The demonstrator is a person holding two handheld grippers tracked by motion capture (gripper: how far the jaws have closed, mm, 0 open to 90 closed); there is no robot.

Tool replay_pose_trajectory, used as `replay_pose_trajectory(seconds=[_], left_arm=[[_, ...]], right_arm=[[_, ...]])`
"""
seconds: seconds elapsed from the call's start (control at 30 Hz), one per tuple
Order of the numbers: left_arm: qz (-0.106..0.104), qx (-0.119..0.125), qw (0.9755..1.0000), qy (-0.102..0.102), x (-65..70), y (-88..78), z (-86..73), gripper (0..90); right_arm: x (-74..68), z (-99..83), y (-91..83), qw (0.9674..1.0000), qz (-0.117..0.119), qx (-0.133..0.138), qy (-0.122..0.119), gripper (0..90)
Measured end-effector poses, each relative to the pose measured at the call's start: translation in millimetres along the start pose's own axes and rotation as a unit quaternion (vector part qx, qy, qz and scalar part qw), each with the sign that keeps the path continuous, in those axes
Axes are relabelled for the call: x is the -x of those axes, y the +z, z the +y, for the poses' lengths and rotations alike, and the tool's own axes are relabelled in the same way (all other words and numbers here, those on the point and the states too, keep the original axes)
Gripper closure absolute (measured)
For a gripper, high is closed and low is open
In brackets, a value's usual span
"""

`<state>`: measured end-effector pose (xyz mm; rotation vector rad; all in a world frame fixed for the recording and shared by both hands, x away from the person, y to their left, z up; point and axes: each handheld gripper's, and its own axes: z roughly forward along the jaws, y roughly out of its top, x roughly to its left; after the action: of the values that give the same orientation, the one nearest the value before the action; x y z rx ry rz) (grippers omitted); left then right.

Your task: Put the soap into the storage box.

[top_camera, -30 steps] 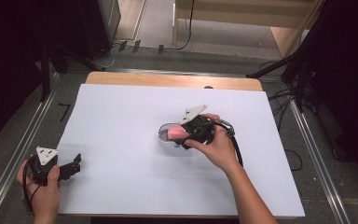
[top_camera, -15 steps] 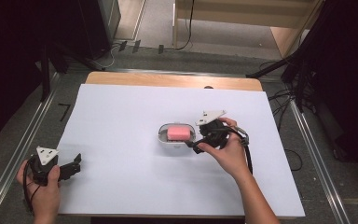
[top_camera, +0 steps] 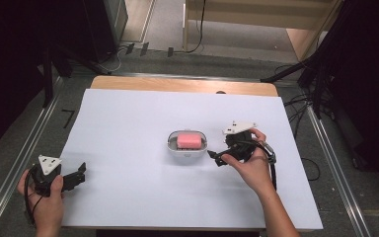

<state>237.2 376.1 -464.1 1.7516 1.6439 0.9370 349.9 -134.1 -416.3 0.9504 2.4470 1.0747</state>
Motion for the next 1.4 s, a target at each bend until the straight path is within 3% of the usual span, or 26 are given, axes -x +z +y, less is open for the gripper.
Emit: replay_pose_trajectory(seconds=[0.8,1.03,1.4], left_arm=[[0.001,-0.001,1.0000,0.000,0.2,-0.1,0.1,7.7],[0.001,-0.001,1.0000,0.000,0.3,-0.1,0.1,7.7],[0.001,0.001,1.0000,0.000,0.5,-0.1,-0.1,7.7]], right_arm=[[19.9,-52.9,-17.5,0.9983,-0.031,-0.010,0.048,0.0],[25.0,-70.9,-22.9,0.9969,-0.047,-0.015,0.062,0.0],[31.0,-91.1,-31.8,0.9949,-0.052,-0.008,0.087,0.0]])
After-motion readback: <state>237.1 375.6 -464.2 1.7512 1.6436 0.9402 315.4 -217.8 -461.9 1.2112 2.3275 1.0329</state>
